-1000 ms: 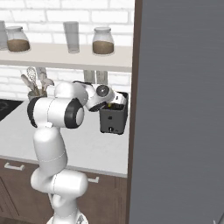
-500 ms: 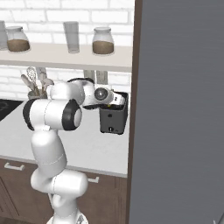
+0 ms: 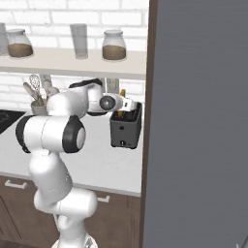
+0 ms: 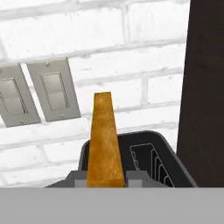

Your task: Start the toaster. Once the lever pops up, take the bread to the plate on the dining counter.

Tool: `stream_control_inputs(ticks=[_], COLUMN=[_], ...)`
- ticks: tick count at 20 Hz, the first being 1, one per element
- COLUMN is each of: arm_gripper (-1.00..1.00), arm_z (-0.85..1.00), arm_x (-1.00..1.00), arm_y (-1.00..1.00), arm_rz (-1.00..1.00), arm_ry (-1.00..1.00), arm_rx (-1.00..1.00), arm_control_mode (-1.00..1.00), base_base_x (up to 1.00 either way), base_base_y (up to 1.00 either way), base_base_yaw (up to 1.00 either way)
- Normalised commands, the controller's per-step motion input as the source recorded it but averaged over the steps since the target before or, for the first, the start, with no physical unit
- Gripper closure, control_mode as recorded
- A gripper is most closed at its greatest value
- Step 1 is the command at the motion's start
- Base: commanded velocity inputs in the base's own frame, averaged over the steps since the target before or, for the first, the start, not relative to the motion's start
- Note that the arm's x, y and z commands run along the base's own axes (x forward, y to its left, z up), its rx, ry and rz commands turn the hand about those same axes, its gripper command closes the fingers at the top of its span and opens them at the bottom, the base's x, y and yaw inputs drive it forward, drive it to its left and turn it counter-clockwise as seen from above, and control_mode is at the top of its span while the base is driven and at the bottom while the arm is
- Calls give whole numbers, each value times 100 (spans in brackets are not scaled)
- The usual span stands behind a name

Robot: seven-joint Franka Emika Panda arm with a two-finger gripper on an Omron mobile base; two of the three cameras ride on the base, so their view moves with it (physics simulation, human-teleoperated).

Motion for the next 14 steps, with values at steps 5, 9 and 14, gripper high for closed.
stream_control_inputs(ticks=[5, 9, 14], arm_gripper=[100, 100, 100], arm_z=[68, 91, 90], arm_x=[-39, -55, -64], arm_y=[7, 9, 9], arm_rz=[0, 0, -1], arm_ry=[0, 0, 1], arm_rx=[0, 0, 0], arm_control_mode=[-100, -100, -100], base_base_x=[0, 0, 0], base_base_y=[0, 0, 0], base_base_yaw=[0, 0, 0])
